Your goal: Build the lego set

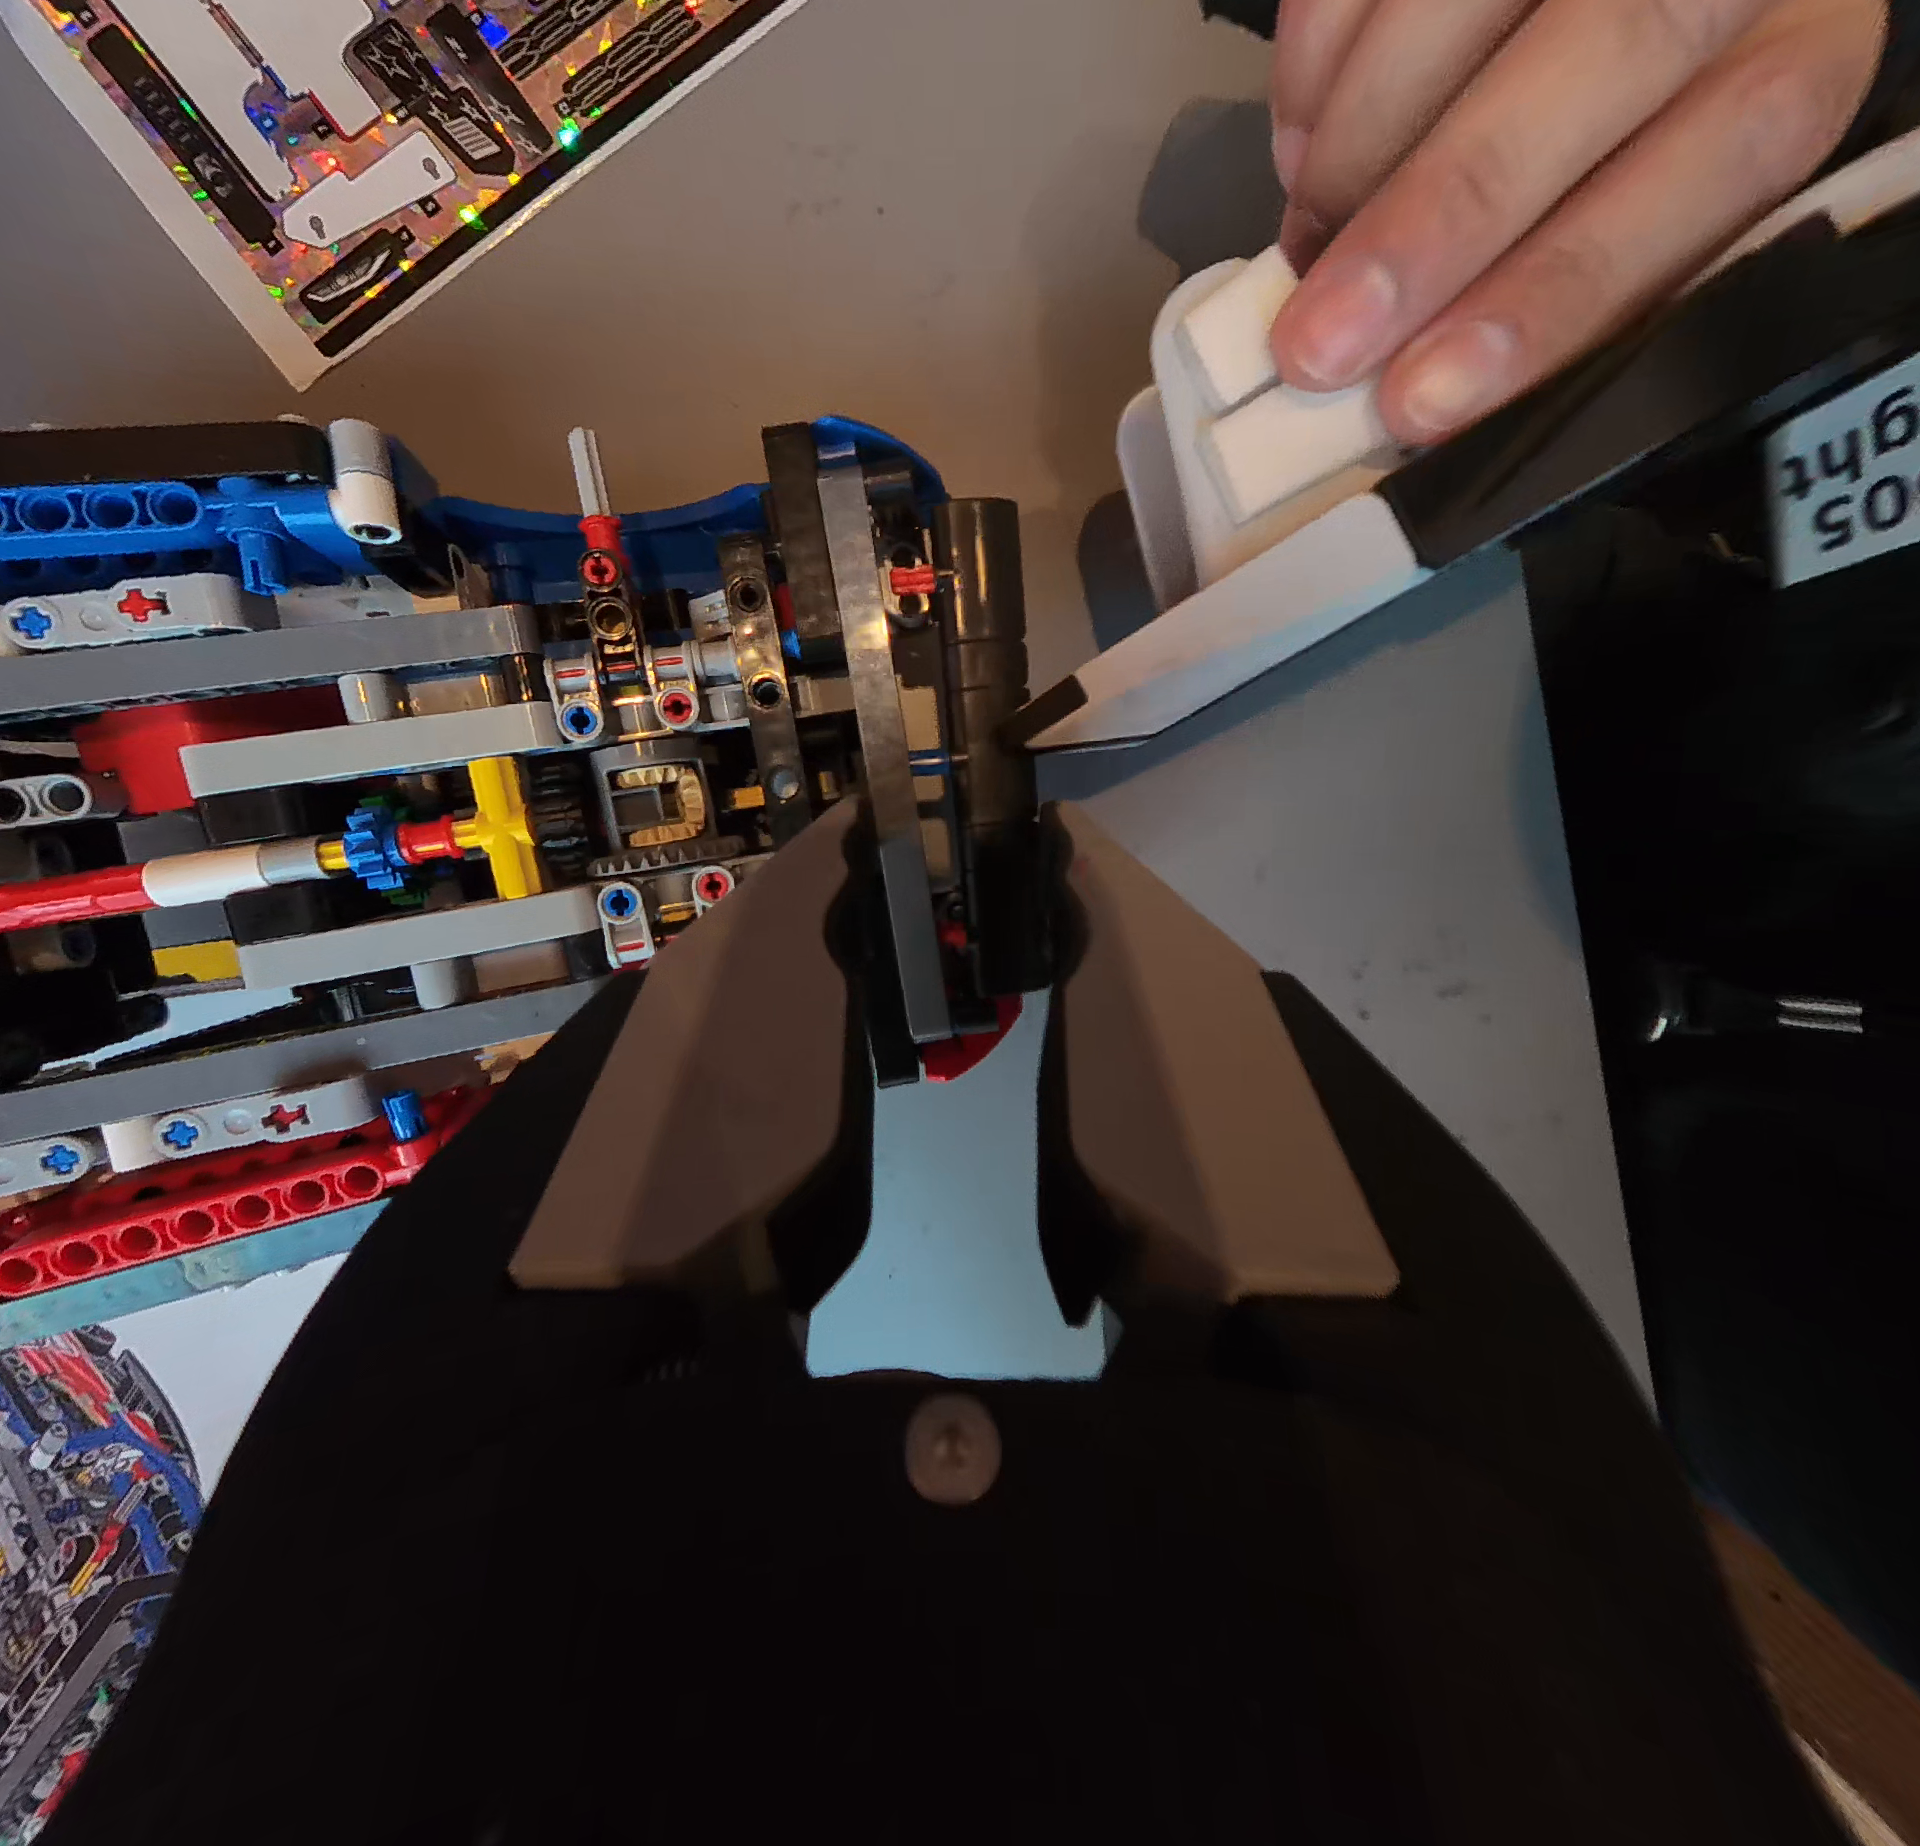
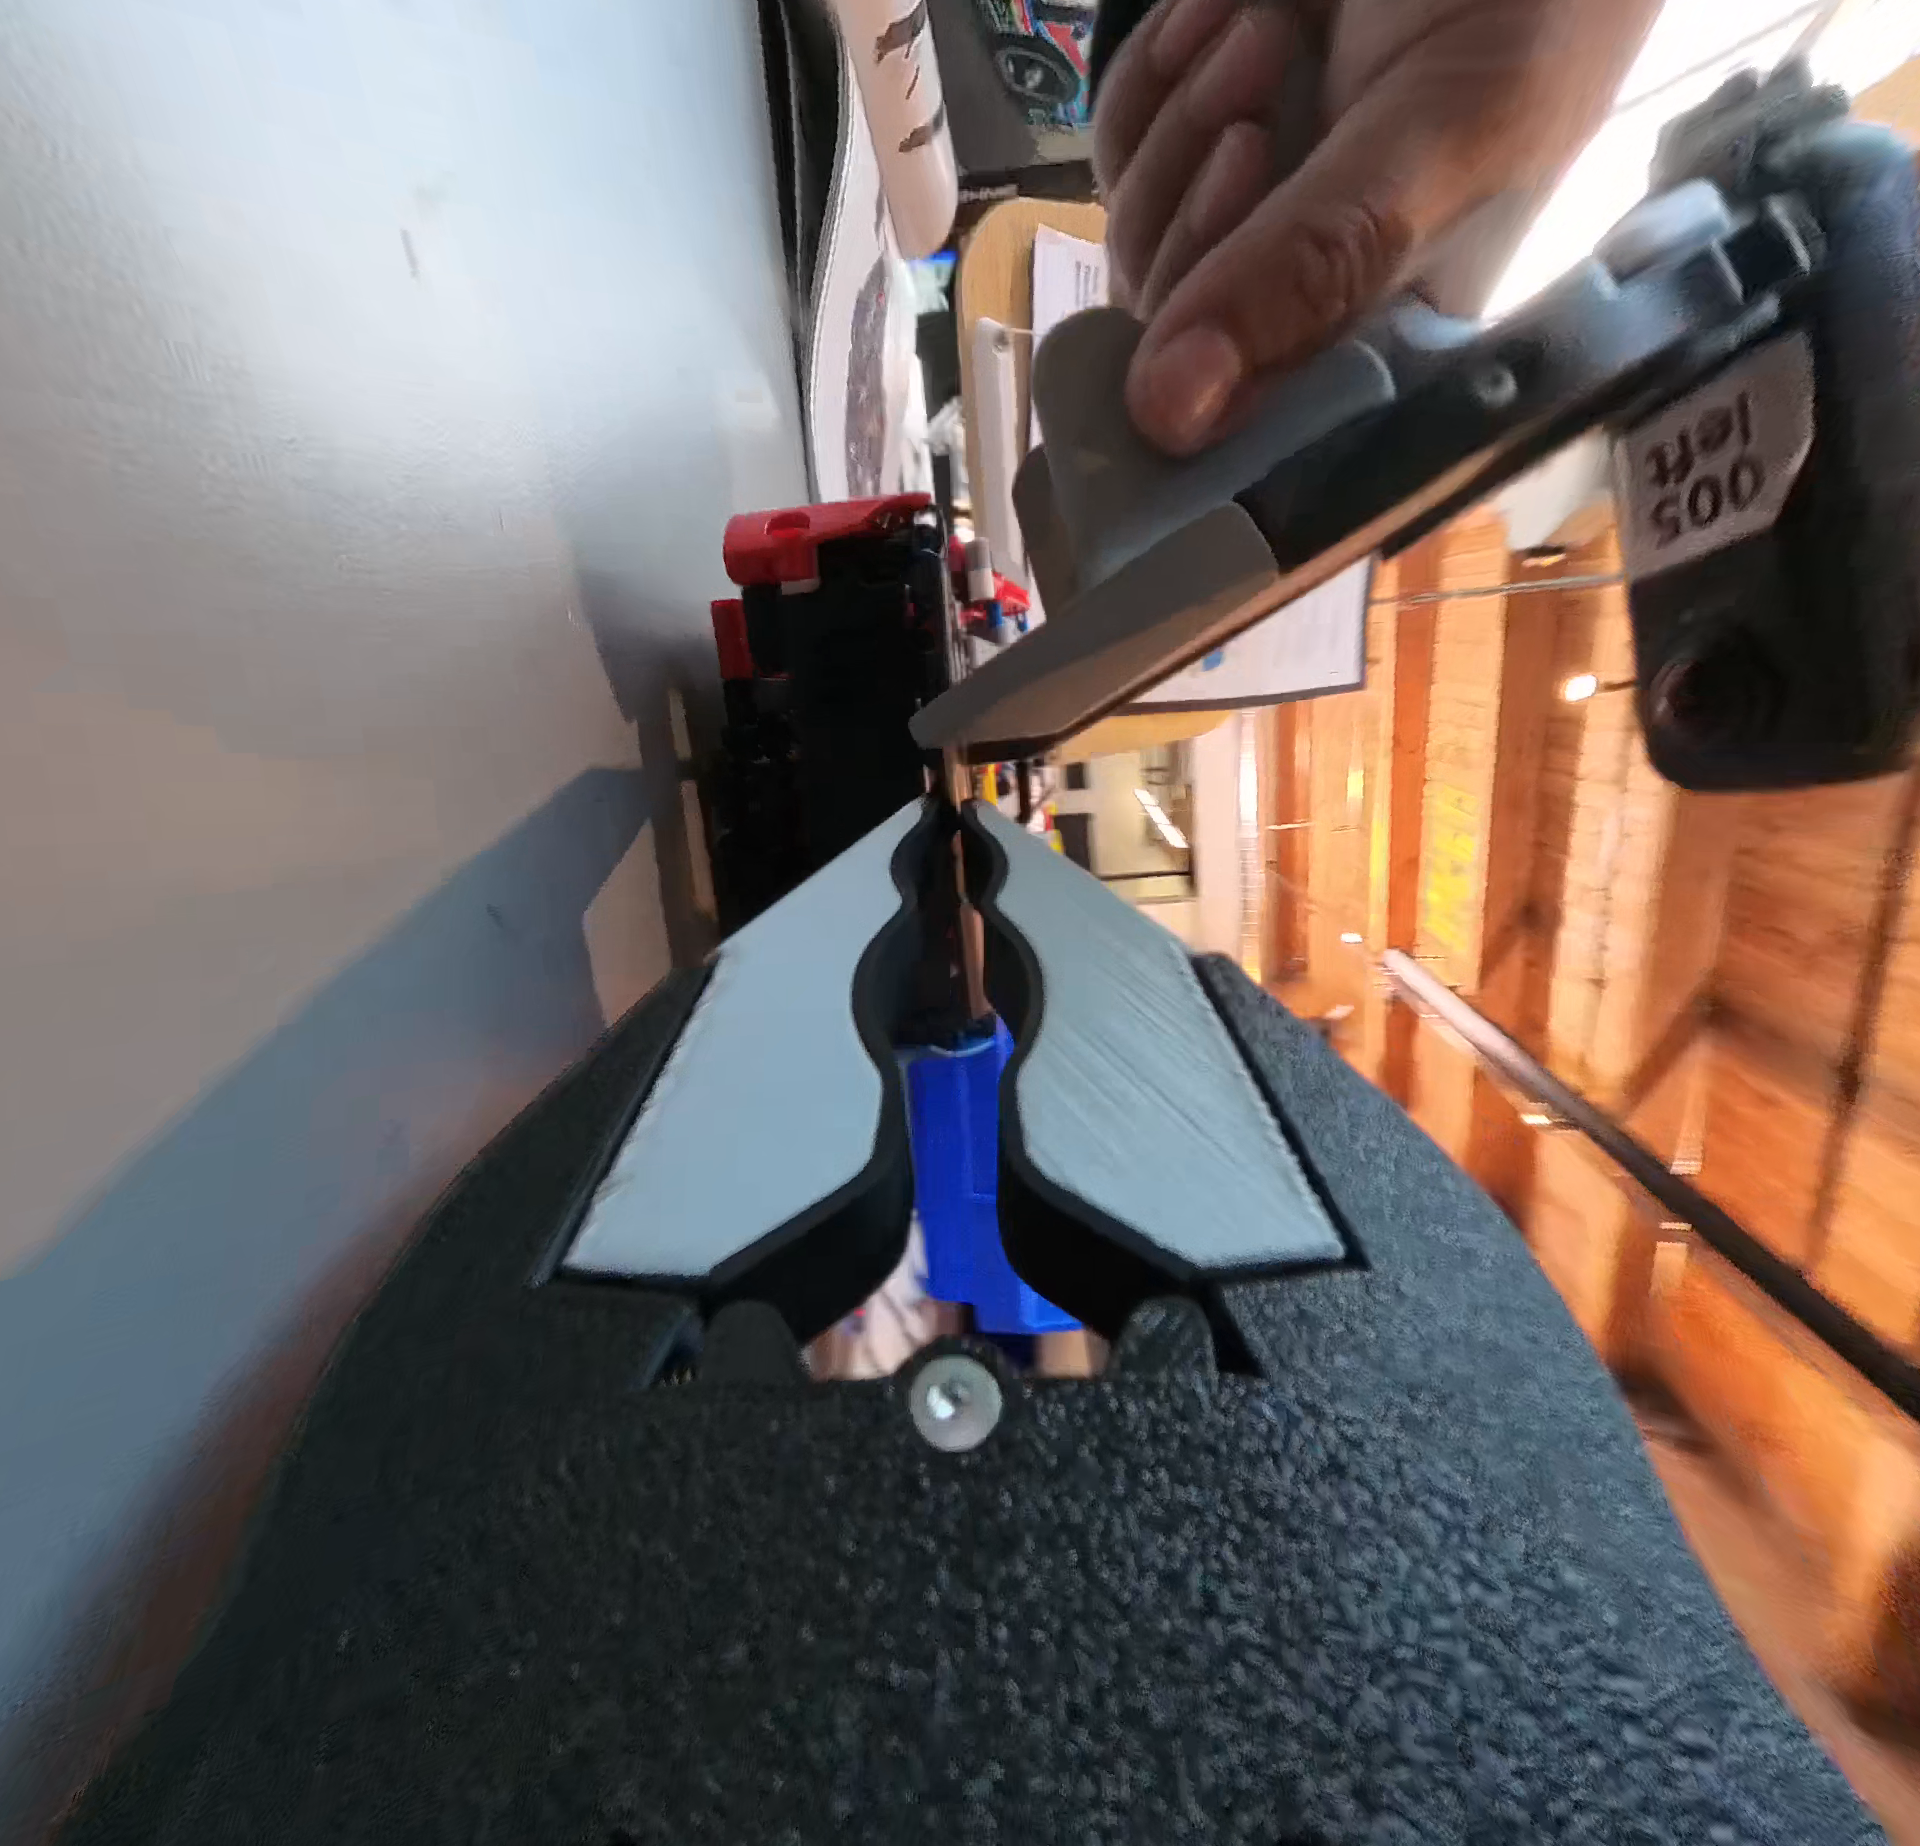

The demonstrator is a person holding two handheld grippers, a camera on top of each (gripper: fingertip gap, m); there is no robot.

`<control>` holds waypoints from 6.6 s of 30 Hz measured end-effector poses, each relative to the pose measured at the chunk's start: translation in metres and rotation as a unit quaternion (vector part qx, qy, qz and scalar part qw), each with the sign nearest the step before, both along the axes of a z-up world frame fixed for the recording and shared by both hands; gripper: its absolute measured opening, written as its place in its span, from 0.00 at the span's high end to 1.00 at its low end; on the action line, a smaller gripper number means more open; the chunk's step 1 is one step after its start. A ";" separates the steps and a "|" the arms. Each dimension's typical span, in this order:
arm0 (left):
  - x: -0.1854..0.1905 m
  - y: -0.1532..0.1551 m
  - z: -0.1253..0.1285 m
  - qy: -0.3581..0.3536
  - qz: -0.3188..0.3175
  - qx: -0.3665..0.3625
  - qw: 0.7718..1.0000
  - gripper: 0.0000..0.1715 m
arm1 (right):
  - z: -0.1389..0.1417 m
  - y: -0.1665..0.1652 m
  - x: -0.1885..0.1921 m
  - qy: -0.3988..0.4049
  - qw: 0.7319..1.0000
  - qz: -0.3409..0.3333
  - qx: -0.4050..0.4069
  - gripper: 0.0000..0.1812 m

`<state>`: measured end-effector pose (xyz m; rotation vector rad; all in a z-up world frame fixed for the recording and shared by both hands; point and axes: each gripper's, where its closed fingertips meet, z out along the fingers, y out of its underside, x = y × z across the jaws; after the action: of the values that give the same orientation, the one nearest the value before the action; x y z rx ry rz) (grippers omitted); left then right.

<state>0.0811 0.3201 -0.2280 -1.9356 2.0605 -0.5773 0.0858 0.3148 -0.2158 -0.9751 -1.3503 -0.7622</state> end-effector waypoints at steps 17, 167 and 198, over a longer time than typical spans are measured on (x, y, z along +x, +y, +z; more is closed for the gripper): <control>0.001 0.000 0.000 -0.003 0.030 -0.002 1.000 0.83 | 0.012 0.006 0.042 0.199 0.889 0.112 -0.397 0.80; -0.118 -0.015 0.043 -0.285 0.154 -0.030 0.946 0.65 | 0.075 0.007 0.095 0.476 0.721 0.047 -0.502 0.70; -0.164 -0.012 0.014 -0.309 0.305 0.225 0.872 0.58 | 0.029 -0.054 0.058 0.580 0.563 0.185 -0.559 0.88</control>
<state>-0.0825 0.3079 -0.2142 -1.6791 0.9989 -0.4294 0.1441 0.2612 -0.1867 -1.5957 -0.5734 1.2026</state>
